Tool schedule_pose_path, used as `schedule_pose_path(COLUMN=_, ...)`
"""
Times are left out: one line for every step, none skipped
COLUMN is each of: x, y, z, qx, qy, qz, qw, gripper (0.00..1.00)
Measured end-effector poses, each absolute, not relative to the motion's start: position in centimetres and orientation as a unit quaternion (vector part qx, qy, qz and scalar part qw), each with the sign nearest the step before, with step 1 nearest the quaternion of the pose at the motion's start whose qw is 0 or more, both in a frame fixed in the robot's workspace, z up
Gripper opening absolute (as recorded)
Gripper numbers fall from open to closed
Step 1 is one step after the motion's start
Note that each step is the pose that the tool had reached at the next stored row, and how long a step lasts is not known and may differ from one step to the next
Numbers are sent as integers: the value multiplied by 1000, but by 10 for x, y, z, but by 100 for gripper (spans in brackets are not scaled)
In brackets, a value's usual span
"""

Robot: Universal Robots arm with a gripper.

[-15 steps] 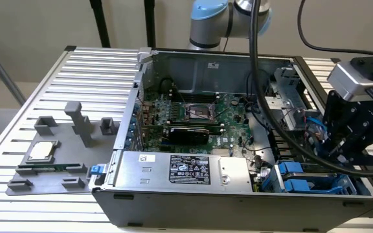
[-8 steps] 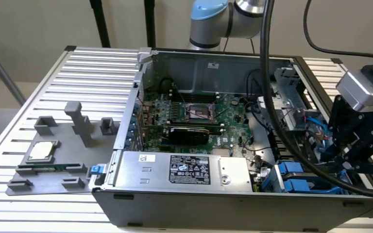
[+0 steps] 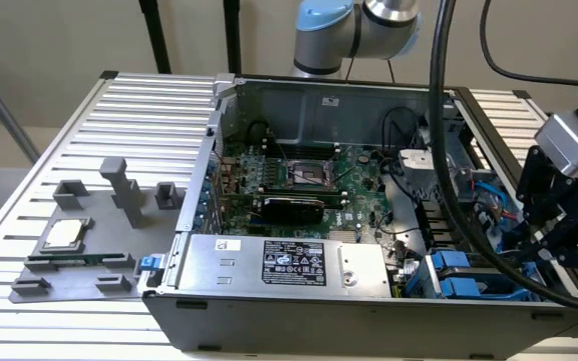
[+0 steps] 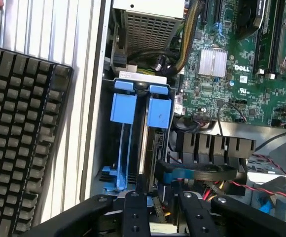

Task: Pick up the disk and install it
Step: 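Insert the first disk wire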

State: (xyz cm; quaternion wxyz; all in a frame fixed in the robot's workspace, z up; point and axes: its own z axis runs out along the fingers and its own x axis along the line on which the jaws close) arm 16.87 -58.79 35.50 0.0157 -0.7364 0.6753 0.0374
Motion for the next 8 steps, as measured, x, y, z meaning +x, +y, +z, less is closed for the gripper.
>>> schedule_pose_path(x=170, y=-588, z=354, qx=-737, qy=675, qz=38, qw=16, gripper=100)
schedule_pose_path(x=171, y=-588, z=354, qx=-738, qy=674, qz=38, qw=17, gripper=100)
schedule_pose_path(x=172, y=-588, z=353, qx=-738, qy=673, qz=39, qw=17, gripper=100)
schedule_pose_path(x=172, y=-588, z=352, qx=-739, qy=672, qz=39, qw=18, gripper=100)
schedule_pose_path(x=173, y=-588, z=352, qx=-740, qy=671, qz=40, qw=18, gripper=100)
schedule_pose_path(x=173, y=-588, z=351, qx=-741, qy=670, qz=41, qw=19, gripper=100)
schedule_pose_path(x=173, y=-588, z=351, qx=-742, qy=669, qz=41, qw=20, gripper=100)
schedule_pose_path(x=174, y=-589, z=350, qx=-742, qy=668, qz=42, qw=20, gripper=100)
